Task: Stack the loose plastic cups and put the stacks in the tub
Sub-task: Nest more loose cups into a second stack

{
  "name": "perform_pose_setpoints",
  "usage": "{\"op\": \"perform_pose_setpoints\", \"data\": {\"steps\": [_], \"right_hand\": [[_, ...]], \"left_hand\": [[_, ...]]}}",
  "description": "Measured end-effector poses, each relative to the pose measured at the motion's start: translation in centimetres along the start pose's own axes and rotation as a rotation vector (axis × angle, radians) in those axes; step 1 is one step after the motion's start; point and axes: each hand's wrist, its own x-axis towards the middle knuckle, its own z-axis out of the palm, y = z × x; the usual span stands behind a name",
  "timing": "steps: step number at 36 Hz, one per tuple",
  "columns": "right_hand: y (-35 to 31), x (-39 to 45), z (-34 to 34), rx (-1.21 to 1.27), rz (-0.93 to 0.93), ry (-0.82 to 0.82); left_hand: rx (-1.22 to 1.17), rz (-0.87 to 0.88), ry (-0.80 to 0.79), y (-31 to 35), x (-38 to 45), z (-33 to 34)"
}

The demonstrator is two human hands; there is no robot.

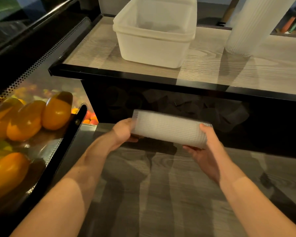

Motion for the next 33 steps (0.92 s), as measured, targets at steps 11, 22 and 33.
{"op": "perform_pose_setpoints", "data": {"steps": [11, 22, 33], "right_hand": [[1.7, 1.3, 1.5, 0.036, -0.064, 0.12], [2.4, 1.7, 1.7, 0.086, -0.061, 0.112], [2.0, 2.2, 0.3, 0.028, -0.001, 0.08]], "left_hand": [[1.218, 0.259, 0.58, 0.1, 7.0, -3.8], [-0.252, 0.456, 0.458, 1.7, 5.6, -3.0], [-0.364, 0.008, 0.03, -0.5, 2.0, -4.4]]}}
